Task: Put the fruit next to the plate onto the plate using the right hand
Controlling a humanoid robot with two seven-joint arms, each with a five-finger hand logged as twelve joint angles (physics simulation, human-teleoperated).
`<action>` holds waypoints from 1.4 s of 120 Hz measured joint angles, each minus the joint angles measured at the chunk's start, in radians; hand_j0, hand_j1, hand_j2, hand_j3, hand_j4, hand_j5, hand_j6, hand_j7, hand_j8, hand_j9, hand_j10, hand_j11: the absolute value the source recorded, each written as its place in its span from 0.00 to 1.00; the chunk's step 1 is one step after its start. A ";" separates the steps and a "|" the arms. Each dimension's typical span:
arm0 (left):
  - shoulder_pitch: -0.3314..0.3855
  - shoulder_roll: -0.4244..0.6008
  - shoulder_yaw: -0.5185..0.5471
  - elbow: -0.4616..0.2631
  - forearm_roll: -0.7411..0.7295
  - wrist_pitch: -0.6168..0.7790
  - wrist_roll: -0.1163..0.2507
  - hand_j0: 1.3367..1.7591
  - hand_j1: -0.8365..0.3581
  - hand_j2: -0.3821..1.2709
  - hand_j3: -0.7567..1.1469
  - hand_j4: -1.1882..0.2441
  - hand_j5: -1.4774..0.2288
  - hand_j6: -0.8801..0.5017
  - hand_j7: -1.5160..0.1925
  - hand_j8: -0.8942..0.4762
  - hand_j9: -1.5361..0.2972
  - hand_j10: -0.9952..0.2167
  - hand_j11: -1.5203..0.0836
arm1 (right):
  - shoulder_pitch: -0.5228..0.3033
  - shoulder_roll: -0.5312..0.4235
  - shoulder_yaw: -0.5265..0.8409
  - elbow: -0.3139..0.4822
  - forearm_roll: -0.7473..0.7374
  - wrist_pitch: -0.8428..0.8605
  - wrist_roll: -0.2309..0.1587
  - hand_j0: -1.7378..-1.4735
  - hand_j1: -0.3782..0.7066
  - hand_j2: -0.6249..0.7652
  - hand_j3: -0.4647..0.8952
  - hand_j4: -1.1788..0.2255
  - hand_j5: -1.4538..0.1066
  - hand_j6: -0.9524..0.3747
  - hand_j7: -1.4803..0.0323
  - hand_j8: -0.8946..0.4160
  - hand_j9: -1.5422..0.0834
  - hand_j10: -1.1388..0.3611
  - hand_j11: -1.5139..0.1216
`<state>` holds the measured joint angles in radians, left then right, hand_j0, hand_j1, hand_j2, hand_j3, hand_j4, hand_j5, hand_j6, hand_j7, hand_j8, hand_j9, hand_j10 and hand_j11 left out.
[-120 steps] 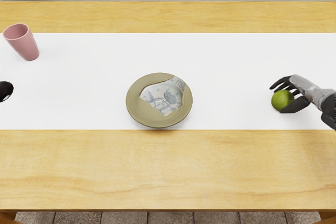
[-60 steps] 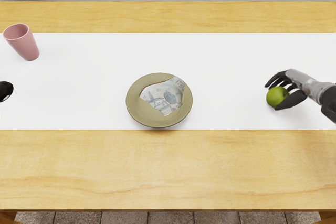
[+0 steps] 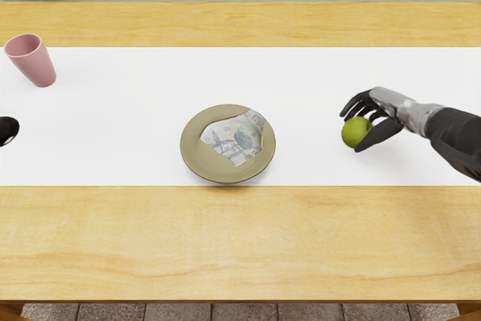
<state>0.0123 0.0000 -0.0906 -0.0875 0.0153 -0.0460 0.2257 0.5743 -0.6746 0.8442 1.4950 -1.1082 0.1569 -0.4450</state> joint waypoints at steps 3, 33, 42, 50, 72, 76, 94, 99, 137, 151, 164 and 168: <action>0.000 0.000 0.000 0.000 0.000 0.000 0.000 0.76 0.98 0.23 0.40 0.82 0.86 0.63 0.88 0.64 0.83 0.81 0.94 | 0.004 0.007 0.000 0.000 0.001 0.002 -0.003 0.31 0.54 0.62 0.34 0.42 0.41 0.33 0.46 0.39 0.46 0.46 0.44; 0.000 0.000 0.000 0.000 0.000 0.000 0.000 0.76 0.98 0.23 0.40 0.82 0.86 0.63 0.88 0.64 0.83 0.81 0.94 | 0.031 0.068 0.000 0.000 0.002 0.010 -0.022 0.30 0.54 0.65 0.34 0.42 0.41 0.31 0.46 0.37 0.46 0.45 0.44; 0.000 0.000 0.000 0.000 0.000 0.000 0.000 0.76 0.98 0.23 0.40 0.82 0.86 0.63 0.88 0.64 0.83 0.81 0.94 | 0.033 0.088 0.000 0.000 0.002 0.008 -0.024 0.30 0.54 0.66 0.34 0.41 0.41 0.31 0.46 0.36 0.46 0.45 0.44; 0.000 0.000 0.000 0.000 0.000 0.000 0.000 0.76 0.98 0.23 0.40 0.82 0.86 0.63 0.88 0.64 0.83 0.81 0.94 | 0.037 0.103 0.000 0.000 0.002 0.004 -0.024 0.30 0.54 0.67 0.34 0.41 0.41 0.30 0.45 0.36 0.46 0.44 0.44; 0.000 0.000 0.000 0.000 0.000 0.000 0.000 0.76 0.98 0.23 0.40 0.82 0.86 0.63 0.88 0.64 0.83 0.81 0.94 | 0.049 0.154 0.001 0.001 0.001 -0.004 -0.043 0.30 0.54 0.69 0.34 0.41 0.41 0.30 0.45 0.35 0.45 0.44 0.43; 0.000 0.000 0.000 0.000 0.000 0.000 0.000 0.76 0.98 0.23 0.40 0.82 0.86 0.63 0.88 0.64 0.83 0.81 0.94 | 0.053 0.162 0.001 0.001 0.002 -0.004 -0.048 0.30 0.55 0.69 0.34 0.41 0.41 0.30 0.45 0.35 0.45 0.44 0.43; 0.000 0.000 0.000 0.000 0.000 0.000 0.000 0.76 0.98 0.23 0.40 0.82 0.86 0.63 0.88 0.64 0.83 0.81 0.94 | 0.064 0.198 0.001 0.000 0.001 -0.014 -0.062 0.30 0.55 0.70 0.34 0.41 0.41 0.30 0.45 0.35 0.45 0.44 0.43; 0.000 0.000 0.000 0.000 0.000 0.000 0.000 0.76 0.98 0.23 0.40 0.82 0.86 0.63 0.88 0.64 0.83 0.81 0.94 | 0.067 0.207 0.002 -0.001 0.001 -0.016 -0.068 0.30 0.55 0.70 0.34 0.41 0.41 0.30 0.45 0.35 0.45 0.44 0.43; 0.000 0.000 0.000 0.000 0.000 0.000 0.000 0.76 0.98 0.23 0.40 0.82 0.86 0.63 0.88 0.64 0.83 0.81 0.94 | 0.084 0.276 0.001 -0.011 -0.001 -0.061 -0.081 0.30 0.55 0.70 0.34 0.40 0.41 0.30 0.45 0.35 0.45 0.44 0.43; 0.000 0.000 0.000 0.000 0.000 0.000 0.000 0.76 0.98 0.23 0.40 0.82 0.86 0.63 0.88 0.64 0.83 0.81 0.94 | 0.086 0.304 0.000 -0.014 -0.003 -0.080 -0.081 0.30 0.55 0.70 0.34 0.40 0.41 0.30 0.45 0.35 0.45 0.44 0.43; 0.000 0.000 0.000 0.000 0.000 0.000 0.000 0.76 0.98 0.23 0.40 0.82 0.86 0.63 0.88 0.64 0.83 0.81 0.94 | 0.086 0.332 -0.009 -0.014 -0.006 -0.120 -0.082 0.30 0.55 0.70 0.34 0.40 0.41 0.29 0.45 0.35 0.45 0.43 0.43; 0.000 0.000 0.000 0.000 0.000 0.000 0.000 0.76 0.98 0.23 0.40 0.82 0.86 0.63 0.88 0.64 0.83 0.81 0.94 | 0.086 0.342 -0.011 -0.015 -0.007 -0.134 -0.083 0.30 0.55 0.70 0.34 0.40 0.41 0.29 0.45 0.35 0.45 0.43 0.43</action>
<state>0.0123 0.0000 -0.0906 -0.0874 0.0154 -0.0460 0.2258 0.6601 -0.3326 0.8328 1.4801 -1.1154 0.0228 -0.5277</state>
